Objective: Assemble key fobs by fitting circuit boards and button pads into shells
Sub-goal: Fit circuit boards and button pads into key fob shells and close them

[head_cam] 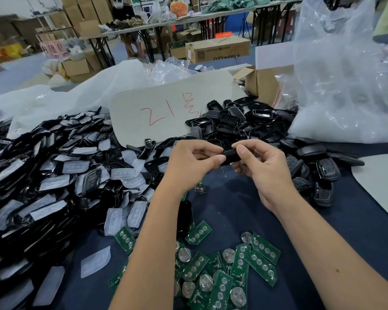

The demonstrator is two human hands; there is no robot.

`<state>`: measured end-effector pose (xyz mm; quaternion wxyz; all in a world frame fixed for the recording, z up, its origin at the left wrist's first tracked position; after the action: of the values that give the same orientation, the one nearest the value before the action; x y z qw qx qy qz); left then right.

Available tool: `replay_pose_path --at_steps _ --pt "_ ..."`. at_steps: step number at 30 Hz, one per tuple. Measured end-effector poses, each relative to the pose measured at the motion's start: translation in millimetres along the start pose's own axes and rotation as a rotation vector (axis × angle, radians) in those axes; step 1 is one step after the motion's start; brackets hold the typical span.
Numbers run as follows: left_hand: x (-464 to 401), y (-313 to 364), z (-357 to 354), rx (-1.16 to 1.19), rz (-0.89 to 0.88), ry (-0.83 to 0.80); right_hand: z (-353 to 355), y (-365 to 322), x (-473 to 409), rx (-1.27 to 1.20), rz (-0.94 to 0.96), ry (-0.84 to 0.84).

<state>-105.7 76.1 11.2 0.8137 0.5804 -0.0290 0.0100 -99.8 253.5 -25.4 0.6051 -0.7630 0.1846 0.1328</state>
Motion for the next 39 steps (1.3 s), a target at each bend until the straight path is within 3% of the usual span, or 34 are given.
replay_pose_path --at_steps 19,29,39 --pt "0 8 5 -0.01 -0.093 0.019 -1 -5 -1 0.084 0.038 -0.07" --pt "5 13 2 -0.193 -0.168 0.06 -14 -19 0 0.352 0.23 -0.21" --pt "3 5 -1 -0.183 -0.161 0.052 -19 -26 1 0.479 0.303 -0.267"
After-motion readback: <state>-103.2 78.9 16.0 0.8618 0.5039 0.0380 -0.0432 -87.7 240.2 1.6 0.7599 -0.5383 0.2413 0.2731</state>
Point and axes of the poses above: each hand's wrist, its own x-axis away from the middle knuckle, its own z-axis out of the back of the hand, y = z × x, the point moved 8 cm from there along -x, towards the middle knuckle, and after that the axes turned 14 degrees about z, right-handed, at the moved point
